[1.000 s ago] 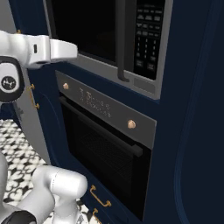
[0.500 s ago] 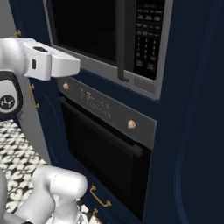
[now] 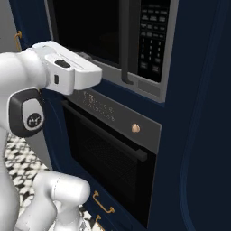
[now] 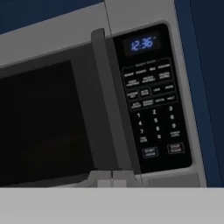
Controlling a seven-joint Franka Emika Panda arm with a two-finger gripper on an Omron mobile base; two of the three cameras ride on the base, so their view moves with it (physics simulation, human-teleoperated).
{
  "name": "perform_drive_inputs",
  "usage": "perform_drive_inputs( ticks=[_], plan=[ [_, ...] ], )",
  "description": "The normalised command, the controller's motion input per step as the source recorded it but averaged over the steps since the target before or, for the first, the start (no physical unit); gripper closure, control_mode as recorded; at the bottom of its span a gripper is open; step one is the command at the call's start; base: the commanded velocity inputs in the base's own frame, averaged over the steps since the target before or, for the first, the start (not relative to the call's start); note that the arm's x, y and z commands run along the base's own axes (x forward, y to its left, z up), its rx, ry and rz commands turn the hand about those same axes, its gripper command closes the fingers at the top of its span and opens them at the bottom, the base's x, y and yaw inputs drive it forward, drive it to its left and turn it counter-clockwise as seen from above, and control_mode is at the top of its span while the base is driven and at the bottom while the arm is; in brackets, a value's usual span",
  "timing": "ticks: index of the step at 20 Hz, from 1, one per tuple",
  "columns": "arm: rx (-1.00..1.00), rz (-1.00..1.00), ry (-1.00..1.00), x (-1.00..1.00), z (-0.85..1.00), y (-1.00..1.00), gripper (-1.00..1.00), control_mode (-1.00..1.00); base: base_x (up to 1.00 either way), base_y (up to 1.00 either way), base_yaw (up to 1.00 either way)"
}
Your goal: Pick the lime from the sink and place it in the bowl. Then pick the bowl and place it in the microwave. Then close the microwave door and press the start button.
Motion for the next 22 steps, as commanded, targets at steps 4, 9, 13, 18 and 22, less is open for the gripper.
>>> perform_drive_inputs(
  ticks=[4,9,13,18,22],
  plan=[
    [0.03,0.0,0.0,0.0,0.0,-0.54,1.0,-1.0,0.0,0.0,0.0],
    [0.09,0.01,0.01,0.0,-0.03,-0.29,1.0,-1.0,0.0,0.0,0.0],
    [0.11,0.02,0.03,0.0,-0.04,-0.33,1.0,-1.0,0.0,0.0,0.0],
    [0.1,0.02,0.06,0.0,-0.04,-0.28,1.0,-1.0,0.0,0.0,0.0],
    [0.1,0.0,0.06,0.0,-0.1,-0.1,1.0,-1.0,0.0,0.0,0.0]
  ],
)
